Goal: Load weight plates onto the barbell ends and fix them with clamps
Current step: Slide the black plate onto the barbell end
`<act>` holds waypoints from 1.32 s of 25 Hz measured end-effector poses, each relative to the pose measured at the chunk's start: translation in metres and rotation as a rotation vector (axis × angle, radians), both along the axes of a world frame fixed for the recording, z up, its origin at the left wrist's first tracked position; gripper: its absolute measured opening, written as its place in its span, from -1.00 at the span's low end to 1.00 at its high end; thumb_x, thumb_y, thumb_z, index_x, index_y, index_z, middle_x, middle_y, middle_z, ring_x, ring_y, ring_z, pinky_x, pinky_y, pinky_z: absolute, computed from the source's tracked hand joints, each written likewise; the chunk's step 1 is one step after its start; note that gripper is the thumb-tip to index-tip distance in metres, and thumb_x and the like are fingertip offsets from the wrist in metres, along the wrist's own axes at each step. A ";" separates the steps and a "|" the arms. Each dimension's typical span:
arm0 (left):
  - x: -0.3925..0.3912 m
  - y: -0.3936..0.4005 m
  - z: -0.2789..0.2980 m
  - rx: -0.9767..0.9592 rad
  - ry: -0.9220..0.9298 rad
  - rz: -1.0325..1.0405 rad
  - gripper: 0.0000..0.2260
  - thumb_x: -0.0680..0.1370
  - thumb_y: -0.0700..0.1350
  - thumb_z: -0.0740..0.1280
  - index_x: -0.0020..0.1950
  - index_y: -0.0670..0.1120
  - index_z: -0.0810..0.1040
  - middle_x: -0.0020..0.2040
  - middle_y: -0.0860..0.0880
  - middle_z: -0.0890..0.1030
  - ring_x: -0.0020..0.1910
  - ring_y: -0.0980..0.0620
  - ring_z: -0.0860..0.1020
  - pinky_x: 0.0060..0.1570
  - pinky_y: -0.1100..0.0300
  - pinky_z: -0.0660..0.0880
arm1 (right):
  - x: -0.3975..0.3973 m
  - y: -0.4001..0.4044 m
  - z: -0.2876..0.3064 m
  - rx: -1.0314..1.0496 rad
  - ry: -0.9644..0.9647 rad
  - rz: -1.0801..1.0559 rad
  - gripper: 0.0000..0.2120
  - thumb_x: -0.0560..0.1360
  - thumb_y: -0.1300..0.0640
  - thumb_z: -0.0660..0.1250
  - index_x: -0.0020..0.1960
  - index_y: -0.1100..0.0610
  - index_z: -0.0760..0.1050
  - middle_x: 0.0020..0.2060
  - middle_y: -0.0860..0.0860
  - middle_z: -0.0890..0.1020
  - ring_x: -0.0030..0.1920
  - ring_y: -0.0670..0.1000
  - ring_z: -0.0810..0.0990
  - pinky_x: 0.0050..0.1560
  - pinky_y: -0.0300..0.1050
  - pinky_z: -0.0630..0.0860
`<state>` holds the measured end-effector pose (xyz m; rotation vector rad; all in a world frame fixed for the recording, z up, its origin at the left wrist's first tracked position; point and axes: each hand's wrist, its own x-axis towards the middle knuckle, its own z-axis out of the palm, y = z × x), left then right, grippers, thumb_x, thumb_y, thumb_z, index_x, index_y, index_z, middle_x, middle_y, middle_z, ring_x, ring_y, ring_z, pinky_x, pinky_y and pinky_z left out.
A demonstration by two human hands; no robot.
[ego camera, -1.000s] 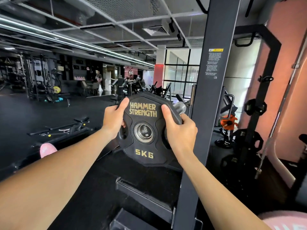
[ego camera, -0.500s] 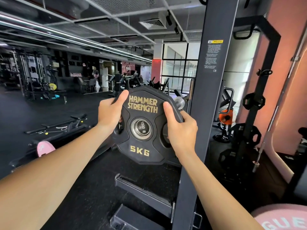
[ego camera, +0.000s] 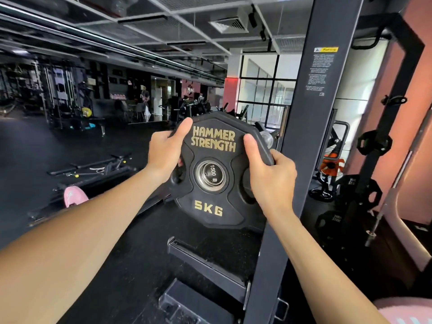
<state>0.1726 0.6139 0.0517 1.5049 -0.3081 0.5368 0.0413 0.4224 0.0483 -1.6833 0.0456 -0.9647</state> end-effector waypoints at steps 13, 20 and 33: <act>-0.008 -0.004 0.007 0.000 0.009 0.045 -0.25 0.10 0.63 0.33 -0.49 -0.10 0.34 -0.52 -0.03 0.43 -0.57 0.00 0.38 -0.58 0.26 0.30 | 0.000 -0.001 -0.007 0.073 0.030 0.005 -0.35 0.28 -0.56 0.36 -0.53 -0.02 0.28 -0.59 -0.14 0.31 -0.53 -0.06 0.32 -0.47 -0.09 0.35; -0.007 -0.007 -0.017 -0.164 0.141 0.038 -0.21 0.09 0.64 0.32 -0.29 -0.11 0.47 -0.35 -0.14 0.48 -0.46 -0.08 0.38 -0.44 0.09 0.35 | 0.009 -0.003 0.029 -0.118 0.127 0.022 -0.30 0.18 -0.61 0.36 -0.50 0.06 0.41 -0.61 -0.11 0.49 -0.58 -0.06 0.44 -0.44 -0.02 0.52; -0.006 0.009 -0.050 -0.313 0.302 -0.337 -0.11 0.14 0.51 0.48 0.19 -0.15 0.62 -0.37 -0.06 0.57 -0.48 0.01 0.50 -0.40 0.15 0.48 | 0.009 -0.002 0.051 -0.259 0.231 0.041 -0.34 0.16 -0.61 0.34 -0.41 0.02 0.51 -0.53 -0.05 0.63 -0.54 -0.05 0.57 -0.35 -0.03 0.62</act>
